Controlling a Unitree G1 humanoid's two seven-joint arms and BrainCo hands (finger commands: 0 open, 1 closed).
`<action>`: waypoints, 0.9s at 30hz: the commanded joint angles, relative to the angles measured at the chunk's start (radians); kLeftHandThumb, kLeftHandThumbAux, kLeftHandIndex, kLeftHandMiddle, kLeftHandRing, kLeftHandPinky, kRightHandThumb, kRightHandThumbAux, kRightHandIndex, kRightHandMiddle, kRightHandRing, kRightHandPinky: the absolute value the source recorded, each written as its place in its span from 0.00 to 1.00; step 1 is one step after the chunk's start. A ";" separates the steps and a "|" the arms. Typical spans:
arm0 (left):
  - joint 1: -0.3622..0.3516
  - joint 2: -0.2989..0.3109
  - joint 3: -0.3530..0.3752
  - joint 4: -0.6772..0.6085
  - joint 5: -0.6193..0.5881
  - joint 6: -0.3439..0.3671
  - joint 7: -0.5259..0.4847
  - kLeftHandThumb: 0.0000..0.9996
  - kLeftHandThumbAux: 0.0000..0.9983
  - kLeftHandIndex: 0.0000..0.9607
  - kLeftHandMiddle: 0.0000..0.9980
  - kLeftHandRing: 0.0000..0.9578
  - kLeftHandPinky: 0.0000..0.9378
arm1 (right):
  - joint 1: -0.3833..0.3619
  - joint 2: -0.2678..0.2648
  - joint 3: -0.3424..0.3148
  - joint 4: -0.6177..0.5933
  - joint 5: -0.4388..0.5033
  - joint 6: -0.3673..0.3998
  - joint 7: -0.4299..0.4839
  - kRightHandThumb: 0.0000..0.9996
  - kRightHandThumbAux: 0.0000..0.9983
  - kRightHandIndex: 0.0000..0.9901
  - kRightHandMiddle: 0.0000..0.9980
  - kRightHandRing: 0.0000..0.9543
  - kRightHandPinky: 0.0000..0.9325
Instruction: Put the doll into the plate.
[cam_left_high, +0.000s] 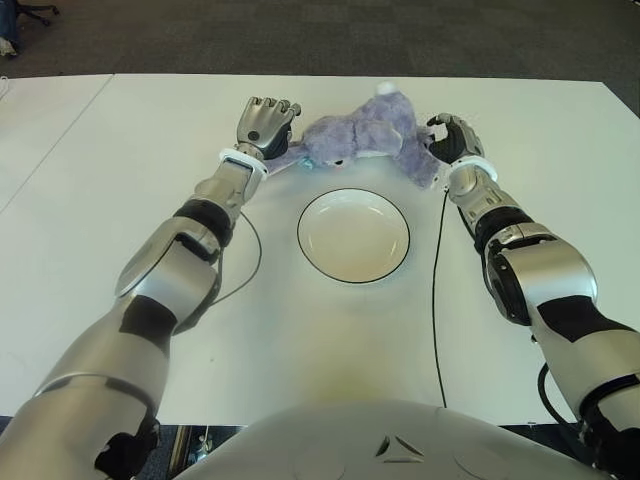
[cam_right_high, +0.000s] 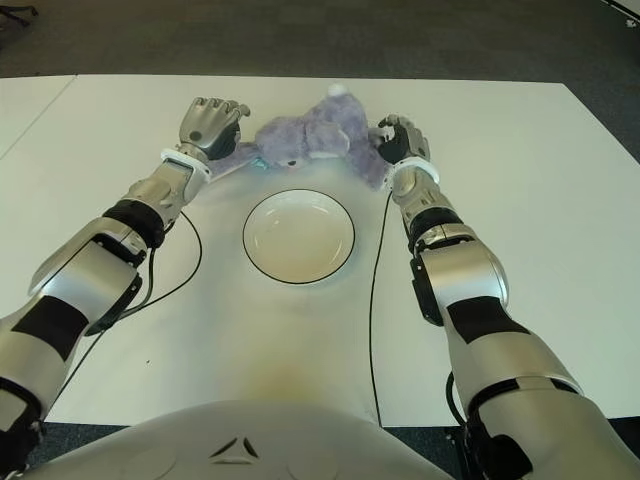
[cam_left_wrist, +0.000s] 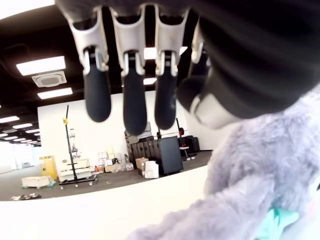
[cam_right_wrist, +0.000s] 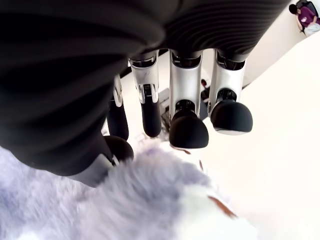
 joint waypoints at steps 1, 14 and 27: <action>-0.013 0.003 -0.007 -0.016 0.005 0.003 0.023 0.69 0.70 0.44 0.57 0.56 0.56 | -0.025 -0.011 0.000 -0.001 0.005 -0.028 -0.019 0.71 0.71 0.45 0.82 0.86 0.87; -0.033 0.015 -0.018 -0.058 0.021 0.002 0.039 0.69 0.70 0.44 0.57 0.57 0.57 | -0.049 -0.028 0.031 -0.005 -0.018 -0.074 -0.055 0.71 0.71 0.45 0.82 0.86 0.87; -0.029 0.000 0.040 -0.055 -0.072 -0.092 -0.060 0.69 0.70 0.44 0.57 0.57 0.58 | -0.047 -0.035 0.032 -0.005 -0.011 -0.071 -0.055 0.71 0.71 0.45 0.82 0.86 0.87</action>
